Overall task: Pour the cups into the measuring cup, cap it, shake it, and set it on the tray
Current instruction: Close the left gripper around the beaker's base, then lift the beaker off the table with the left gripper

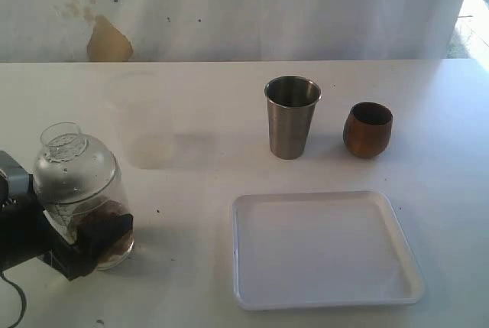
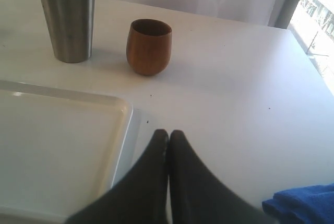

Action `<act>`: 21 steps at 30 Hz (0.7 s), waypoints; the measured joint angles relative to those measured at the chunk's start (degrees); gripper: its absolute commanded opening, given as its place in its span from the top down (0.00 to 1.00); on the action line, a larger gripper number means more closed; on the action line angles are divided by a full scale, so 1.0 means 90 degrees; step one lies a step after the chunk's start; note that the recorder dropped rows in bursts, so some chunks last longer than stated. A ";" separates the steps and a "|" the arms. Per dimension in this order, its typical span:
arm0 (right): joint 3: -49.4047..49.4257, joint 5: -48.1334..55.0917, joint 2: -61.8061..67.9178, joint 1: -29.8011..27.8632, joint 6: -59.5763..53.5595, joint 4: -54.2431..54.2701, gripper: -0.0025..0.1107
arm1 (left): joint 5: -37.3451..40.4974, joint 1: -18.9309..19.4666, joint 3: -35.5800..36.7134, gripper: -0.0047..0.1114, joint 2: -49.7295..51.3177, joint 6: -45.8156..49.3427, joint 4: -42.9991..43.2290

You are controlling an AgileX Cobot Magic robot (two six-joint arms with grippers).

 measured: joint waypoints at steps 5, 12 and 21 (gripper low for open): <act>0.0000 0.0000 0.0000 0.0000 0.0000 0.0000 0.98 | 0.0000 0.0000 0.0000 0.06 0.0000 0.0015 0.0005; 0.0000 0.0000 0.0000 0.0000 0.0000 0.0000 0.98 | 0.0000 0.0000 0.0000 0.26 0.0000 0.0027 0.0005; 0.0000 0.0000 0.0000 0.0000 0.0000 0.0000 0.98 | -0.0028 0.0000 0.0000 0.96 0.0000 0.0008 0.0296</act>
